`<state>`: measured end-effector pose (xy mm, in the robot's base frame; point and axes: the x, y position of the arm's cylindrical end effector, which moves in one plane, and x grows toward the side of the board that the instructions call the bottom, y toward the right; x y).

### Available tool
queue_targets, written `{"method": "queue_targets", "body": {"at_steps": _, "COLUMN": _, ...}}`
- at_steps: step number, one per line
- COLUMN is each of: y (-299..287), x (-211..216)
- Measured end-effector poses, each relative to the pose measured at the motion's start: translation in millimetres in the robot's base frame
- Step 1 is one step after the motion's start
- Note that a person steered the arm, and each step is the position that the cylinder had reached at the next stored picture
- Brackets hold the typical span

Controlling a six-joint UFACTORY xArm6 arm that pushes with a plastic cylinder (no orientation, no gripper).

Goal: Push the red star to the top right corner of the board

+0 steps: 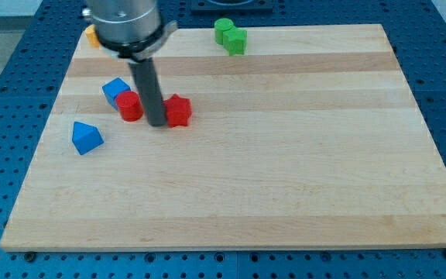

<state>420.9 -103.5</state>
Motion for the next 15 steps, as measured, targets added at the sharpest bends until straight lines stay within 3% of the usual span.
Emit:
{"method": "queue_targets", "body": {"at_steps": 1, "y": 52.5, "x": -8.2}}
{"method": "queue_targets", "body": {"at_steps": 3, "y": 74.2, "x": -60.3}}
{"method": "queue_targets", "body": {"at_steps": 4, "y": 114.2, "x": -62.8}}
{"method": "queue_targets", "body": {"at_steps": 7, "y": 150.6, "x": -21.3}}
{"method": "queue_targets", "body": {"at_steps": 9, "y": 195.2, "x": -21.8}}
{"method": "queue_targets", "body": {"at_steps": 13, "y": 232.8, "x": -140.4}}
{"method": "queue_targets", "body": {"at_steps": 15, "y": 229.9, "x": -170.7}}
